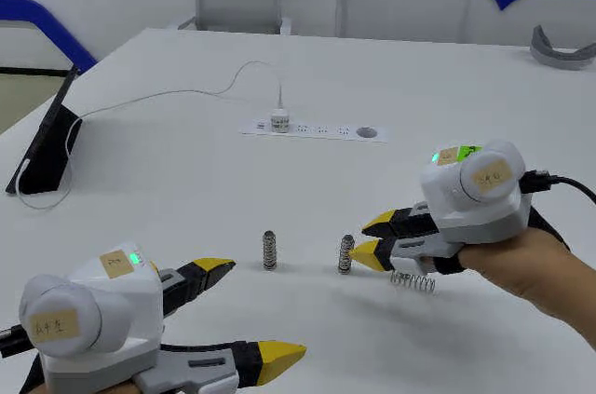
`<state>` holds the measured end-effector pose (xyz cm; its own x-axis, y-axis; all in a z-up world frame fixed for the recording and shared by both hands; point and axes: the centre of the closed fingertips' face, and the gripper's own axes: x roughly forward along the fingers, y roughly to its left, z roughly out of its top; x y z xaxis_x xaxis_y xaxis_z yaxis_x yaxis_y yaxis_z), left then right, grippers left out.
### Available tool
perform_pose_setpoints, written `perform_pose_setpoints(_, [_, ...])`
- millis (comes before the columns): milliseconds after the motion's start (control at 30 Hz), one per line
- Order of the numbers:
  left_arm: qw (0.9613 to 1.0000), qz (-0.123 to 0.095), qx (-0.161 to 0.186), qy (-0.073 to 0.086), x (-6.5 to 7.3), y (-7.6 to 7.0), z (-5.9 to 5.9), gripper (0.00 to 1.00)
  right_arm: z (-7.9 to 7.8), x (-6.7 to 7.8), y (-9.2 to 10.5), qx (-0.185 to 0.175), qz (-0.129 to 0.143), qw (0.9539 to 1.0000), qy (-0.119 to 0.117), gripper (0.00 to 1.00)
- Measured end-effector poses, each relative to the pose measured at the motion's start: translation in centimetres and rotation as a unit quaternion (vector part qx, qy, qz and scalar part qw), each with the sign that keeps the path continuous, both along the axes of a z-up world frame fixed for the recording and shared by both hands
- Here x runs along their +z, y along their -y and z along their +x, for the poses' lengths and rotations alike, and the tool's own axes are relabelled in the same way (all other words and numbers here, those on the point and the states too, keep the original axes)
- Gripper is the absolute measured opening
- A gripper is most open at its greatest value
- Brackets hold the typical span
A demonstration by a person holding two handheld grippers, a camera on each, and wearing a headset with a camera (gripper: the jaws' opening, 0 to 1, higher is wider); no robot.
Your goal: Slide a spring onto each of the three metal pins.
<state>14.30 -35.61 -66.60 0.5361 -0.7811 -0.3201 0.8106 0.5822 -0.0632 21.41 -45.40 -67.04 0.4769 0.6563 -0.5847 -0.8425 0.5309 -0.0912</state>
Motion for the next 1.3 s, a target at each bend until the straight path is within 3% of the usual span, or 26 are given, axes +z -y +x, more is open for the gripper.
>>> perform_pose_setpoints(633, [1.0000,0.000,-0.002,0.004,0.4,0.2,0.2,0.77,-2.3,2.1,2.4,-0.014,0.012,0.9995,0.024,0.23])
perform_pose_setpoints(1000, [1.0000,0.002,-0.004,0.005,0.5,0.4,0.2,0.77,-3.3,1.8,4.4,-0.031,0.011,0.9992,0.024,0.23])
perform_pose_setpoints(1300, [1.0000,0.004,-0.005,0.005,0.6,0.5,0.2,0.77,-3.3,0.7,6.5,-0.047,0.003,0.9988,0.015,0.23])
